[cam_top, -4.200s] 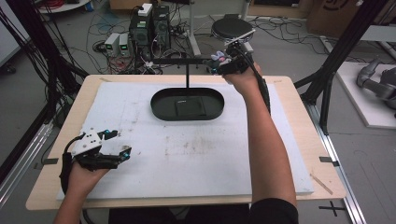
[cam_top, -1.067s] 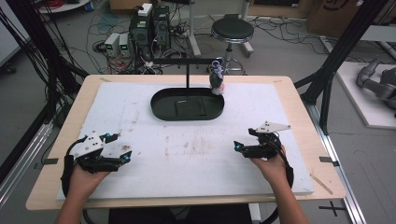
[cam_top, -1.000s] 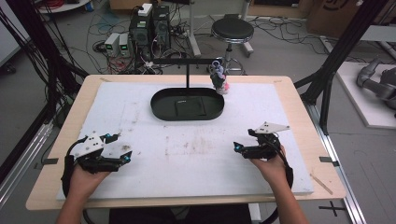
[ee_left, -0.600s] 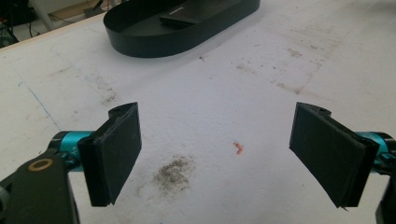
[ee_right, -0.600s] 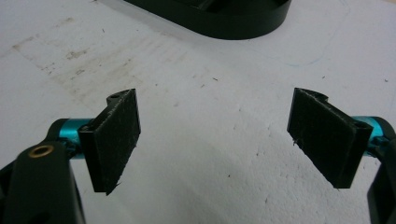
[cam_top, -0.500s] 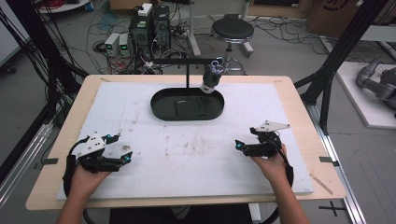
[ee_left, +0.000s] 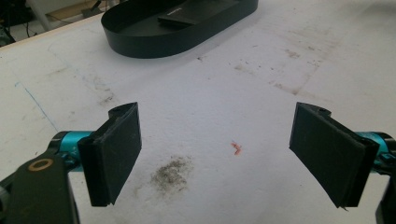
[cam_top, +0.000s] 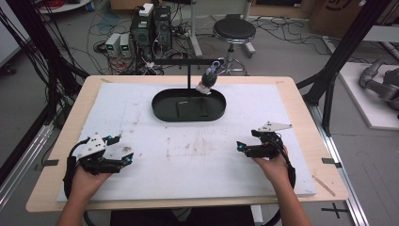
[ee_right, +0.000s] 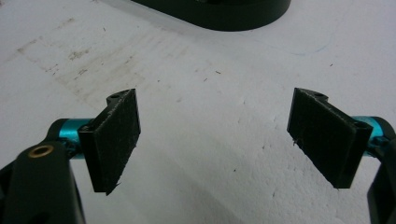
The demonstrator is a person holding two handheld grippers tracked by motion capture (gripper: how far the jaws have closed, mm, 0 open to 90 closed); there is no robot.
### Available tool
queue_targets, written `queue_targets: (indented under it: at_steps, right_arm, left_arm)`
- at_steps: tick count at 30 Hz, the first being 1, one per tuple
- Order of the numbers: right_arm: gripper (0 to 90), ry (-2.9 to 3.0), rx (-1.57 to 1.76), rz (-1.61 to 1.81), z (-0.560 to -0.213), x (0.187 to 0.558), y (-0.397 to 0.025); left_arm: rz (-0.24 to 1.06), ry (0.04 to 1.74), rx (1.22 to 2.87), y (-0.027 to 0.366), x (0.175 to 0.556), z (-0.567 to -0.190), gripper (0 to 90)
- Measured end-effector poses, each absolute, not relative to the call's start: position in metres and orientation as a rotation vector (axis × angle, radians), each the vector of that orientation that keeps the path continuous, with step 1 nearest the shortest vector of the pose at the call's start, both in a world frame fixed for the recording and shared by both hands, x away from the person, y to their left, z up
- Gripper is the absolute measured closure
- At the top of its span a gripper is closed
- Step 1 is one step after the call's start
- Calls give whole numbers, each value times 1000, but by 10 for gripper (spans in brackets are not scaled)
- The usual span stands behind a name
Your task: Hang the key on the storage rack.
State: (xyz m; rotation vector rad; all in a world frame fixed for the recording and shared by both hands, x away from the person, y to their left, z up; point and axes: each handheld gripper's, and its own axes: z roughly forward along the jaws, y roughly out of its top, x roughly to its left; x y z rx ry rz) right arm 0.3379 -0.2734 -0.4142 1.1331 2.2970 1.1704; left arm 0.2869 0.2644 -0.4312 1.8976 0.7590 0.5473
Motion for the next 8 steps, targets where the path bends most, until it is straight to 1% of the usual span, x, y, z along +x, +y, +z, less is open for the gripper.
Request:
queue_targets:
  at_steps: [8]
  right_arm:
    - [177, 2288, 1133, 1182, -413, 338, -275]
  left_arm:
    - [552, 757, 1896, 265, 287, -429, 168]
